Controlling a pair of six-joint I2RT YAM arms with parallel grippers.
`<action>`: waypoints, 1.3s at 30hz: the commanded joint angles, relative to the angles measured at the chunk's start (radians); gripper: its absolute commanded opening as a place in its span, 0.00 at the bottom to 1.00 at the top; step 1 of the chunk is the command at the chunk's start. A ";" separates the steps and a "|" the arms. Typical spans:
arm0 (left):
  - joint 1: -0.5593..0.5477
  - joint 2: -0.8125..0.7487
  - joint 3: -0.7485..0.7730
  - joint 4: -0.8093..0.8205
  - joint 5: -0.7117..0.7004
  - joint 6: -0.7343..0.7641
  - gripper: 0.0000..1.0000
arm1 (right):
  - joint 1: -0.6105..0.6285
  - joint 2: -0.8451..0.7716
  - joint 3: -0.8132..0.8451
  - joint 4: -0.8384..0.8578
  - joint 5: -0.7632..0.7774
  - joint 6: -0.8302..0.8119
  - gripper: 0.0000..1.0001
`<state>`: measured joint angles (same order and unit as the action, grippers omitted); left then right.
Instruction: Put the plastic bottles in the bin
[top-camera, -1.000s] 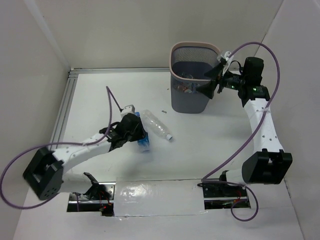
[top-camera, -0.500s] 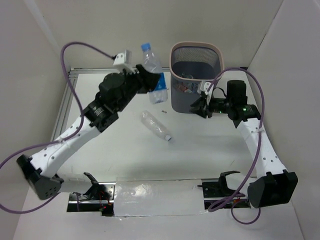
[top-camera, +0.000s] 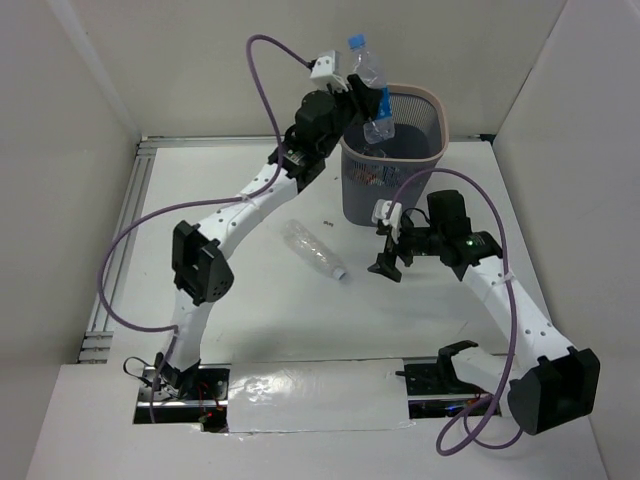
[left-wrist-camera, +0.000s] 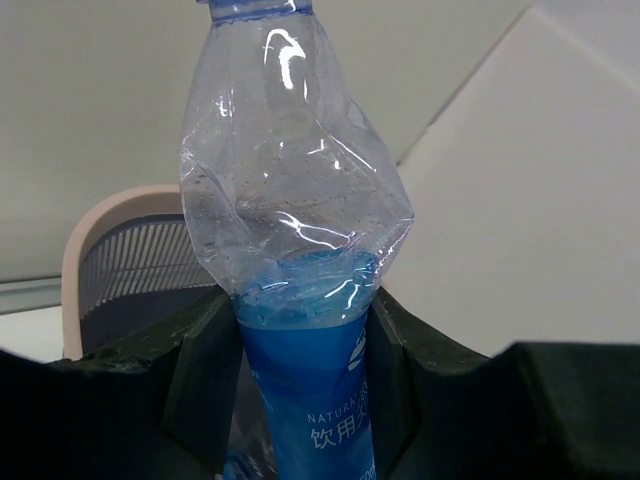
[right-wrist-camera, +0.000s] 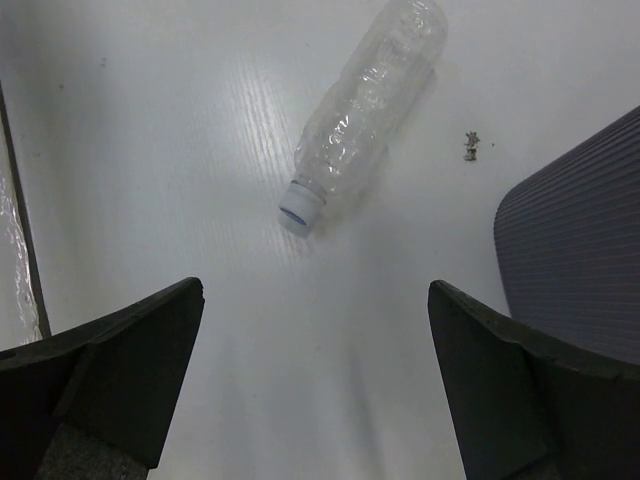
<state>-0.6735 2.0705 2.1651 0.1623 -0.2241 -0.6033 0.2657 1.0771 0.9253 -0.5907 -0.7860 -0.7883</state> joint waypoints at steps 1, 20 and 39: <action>-0.009 0.084 0.113 0.105 -0.098 0.103 0.50 | 0.032 -0.040 -0.031 0.060 0.063 0.041 1.00; -0.009 -0.540 -0.400 0.086 -0.181 0.283 1.00 | 0.368 0.403 0.070 0.426 0.329 0.432 1.00; 0.028 -1.521 -1.485 -0.593 -0.391 -0.260 1.00 | 0.448 0.820 0.282 0.476 0.608 0.538 0.77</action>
<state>-0.6472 0.5762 0.6708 -0.4114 -0.5900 -0.7689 0.6975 1.8992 1.1797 -0.1520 -0.1905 -0.2558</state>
